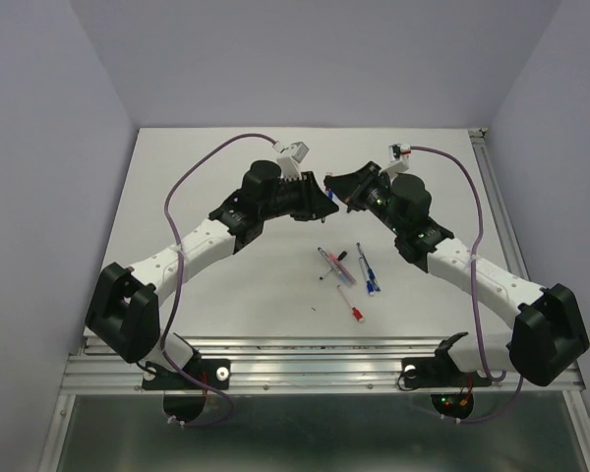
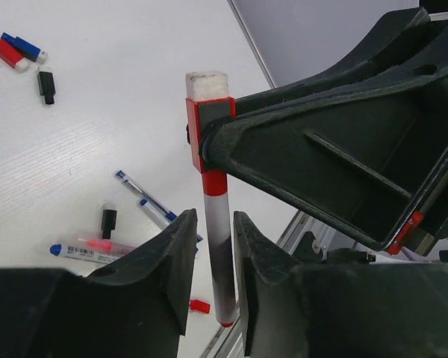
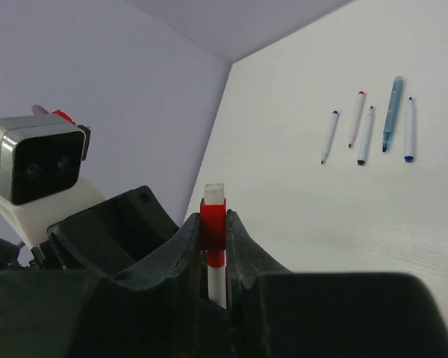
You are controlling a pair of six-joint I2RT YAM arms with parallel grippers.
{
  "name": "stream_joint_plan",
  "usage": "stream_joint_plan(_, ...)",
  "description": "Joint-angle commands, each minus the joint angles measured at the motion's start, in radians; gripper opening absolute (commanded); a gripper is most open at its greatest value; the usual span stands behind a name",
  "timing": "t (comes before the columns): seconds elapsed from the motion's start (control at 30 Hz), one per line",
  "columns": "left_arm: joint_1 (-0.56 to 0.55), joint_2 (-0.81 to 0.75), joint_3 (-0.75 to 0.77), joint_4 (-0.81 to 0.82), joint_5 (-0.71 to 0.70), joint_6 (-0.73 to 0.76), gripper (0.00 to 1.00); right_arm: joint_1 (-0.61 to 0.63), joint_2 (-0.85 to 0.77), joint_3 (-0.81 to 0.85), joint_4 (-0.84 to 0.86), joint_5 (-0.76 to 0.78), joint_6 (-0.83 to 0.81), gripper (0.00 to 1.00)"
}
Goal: Open the pen caps
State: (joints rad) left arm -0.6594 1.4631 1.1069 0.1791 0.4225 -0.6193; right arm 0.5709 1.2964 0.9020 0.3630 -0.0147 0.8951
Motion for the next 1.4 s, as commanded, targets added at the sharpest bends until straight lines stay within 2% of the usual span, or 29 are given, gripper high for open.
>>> stream_joint_plan(0.0, -0.003, -0.009, 0.048, 0.062, 0.024, 0.0, 0.32, 0.012, 0.0, -0.008, 0.065, -0.014, 0.004, 0.07)
stream_joint_plan(0.13, -0.003, -0.007, 0.047, 0.06, 0.021, -0.002, 0.19, 0.015, 0.02, -0.003, 0.059, -0.025, -0.013, 0.06)
stream_joint_plan(0.17, -0.003, -0.007, 0.048, 0.06, 0.021, -0.002, 0.02, 0.017, 0.027, 0.0, 0.06, -0.031, -0.024, 0.06)
stream_joint_plan(0.2, -0.003, -0.003, 0.05, 0.053, 0.022, -0.002, 0.0, 0.018, 0.03, 0.003, 0.053, -0.031, -0.03, 0.06)
stream_joint_plan(0.33, -0.005, -0.01, 0.028, 0.051, 0.029, -0.005, 0.0, 0.021, 0.053, 0.012, 0.057, -0.005, -0.074, 0.04)
stream_joint_plan(0.53, -0.029, -0.093, -0.074, 0.045, -0.037, 0.001, 0.0, 0.018, 0.133, 0.096, 0.056, 0.208, -0.172, 0.01)
stream_joint_plan(0.63, -0.043, -0.17, -0.168, 0.036, -0.065, -0.006, 0.0, -0.008, 0.227, 0.211, 0.059, 0.33, -0.235, 0.01)
stream_joint_plan(0.77, -0.057, -0.265, -0.29, 0.008, -0.086, -0.051, 0.0, -0.078, 0.386, 0.429, 0.017, 0.383, -0.252, 0.01)
stream_joint_plan(0.9, -0.062, -0.313, -0.332, -0.041, -0.131, -0.063, 0.0, -0.106, 0.47, 0.54, -0.016, 0.43, -0.262, 0.01)
stream_joint_plan(1.17, -0.062, -0.291, -0.328, -0.069, -0.119, -0.056, 0.0, -0.18, 0.463, 0.479, -0.038, 0.435, -0.203, 0.01)
stream_joint_plan(1.37, -0.065, -0.256, -0.355, -0.043, -0.008, -0.054, 0.0, -0.22, 0.506, 0.54, -0.07, 0.452, -0.199, 0.01)
